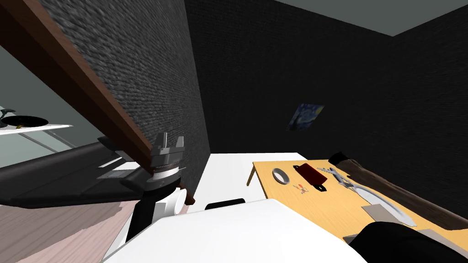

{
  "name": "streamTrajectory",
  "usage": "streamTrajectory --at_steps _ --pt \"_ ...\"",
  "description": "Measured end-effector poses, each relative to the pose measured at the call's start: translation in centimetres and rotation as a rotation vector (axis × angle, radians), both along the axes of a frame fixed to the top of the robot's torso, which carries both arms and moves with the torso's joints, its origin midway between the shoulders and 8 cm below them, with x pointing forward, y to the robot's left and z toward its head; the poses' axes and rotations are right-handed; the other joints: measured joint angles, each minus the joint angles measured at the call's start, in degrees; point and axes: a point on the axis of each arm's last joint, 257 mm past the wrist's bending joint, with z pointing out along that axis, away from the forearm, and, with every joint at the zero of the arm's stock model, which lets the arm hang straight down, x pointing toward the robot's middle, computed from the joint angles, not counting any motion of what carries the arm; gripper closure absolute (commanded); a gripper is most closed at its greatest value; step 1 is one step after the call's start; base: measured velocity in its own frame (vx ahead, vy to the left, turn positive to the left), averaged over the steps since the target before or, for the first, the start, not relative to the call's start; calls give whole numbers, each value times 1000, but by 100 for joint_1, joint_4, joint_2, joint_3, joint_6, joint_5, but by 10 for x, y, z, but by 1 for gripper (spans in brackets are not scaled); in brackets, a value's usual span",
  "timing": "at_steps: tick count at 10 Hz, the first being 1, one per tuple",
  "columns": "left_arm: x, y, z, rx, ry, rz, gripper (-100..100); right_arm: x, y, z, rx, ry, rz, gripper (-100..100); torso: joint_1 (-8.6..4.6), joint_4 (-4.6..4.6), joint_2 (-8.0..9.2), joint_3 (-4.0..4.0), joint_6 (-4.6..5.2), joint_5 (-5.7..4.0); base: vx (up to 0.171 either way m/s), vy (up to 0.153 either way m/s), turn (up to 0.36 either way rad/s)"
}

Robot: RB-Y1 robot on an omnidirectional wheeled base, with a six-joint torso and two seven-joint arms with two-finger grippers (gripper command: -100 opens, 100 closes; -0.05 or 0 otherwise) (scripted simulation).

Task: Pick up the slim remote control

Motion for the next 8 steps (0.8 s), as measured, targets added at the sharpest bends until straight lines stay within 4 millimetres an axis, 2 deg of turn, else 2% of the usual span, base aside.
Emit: streamTrajectory --at_steps 2,5,6,7,8 --pt "0 0 0 0 0 0 0 -14 -5 -1 -14 40 27 -100 -3 0 -1 0 -3 0 25 -101 202" --pt "0 0 0 0 0 0 0 -22 -3 -8 -21 72 53 -100 8 2 9 5 1 1 -1 -53 46" --pt "0 0 0 0 0 0 0 -22 -3 -8 -20 72 55 0 20 2 10 6 3 4 0 -6 -2" --pt "0 0 0 0 0 0 0 -22 -3 -8 -20 72 54 -100 28 2 10 6 3 6 -18 -25 98" --pt "0 0 0 0 0 0 0 -23 1 -14 -20 72 46 -100 24 3 14 8 0 5 -36 -55 131"
